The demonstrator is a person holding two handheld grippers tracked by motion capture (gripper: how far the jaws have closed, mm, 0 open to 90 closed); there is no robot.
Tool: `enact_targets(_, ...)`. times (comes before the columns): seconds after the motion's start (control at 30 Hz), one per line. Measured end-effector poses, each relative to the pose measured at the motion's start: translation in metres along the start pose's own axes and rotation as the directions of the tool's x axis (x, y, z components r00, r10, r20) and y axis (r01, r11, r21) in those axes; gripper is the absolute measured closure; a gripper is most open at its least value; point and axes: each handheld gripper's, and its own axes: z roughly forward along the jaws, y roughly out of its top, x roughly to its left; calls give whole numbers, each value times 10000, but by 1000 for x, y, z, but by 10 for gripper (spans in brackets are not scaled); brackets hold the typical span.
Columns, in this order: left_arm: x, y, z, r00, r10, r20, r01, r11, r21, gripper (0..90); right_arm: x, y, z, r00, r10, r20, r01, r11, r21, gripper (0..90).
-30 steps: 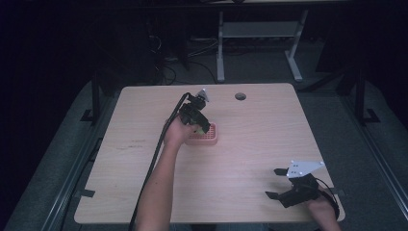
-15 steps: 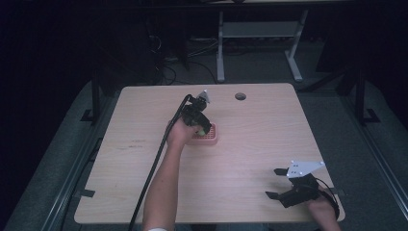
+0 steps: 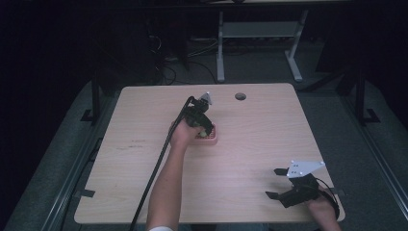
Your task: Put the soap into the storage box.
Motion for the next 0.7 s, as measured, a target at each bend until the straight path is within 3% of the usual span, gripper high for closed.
enact_targets(0.7,-1,1,7,9999,-9,-161,12,9997,233,264,0,0,0,10000,-55,-5,55,10000,-7,138)
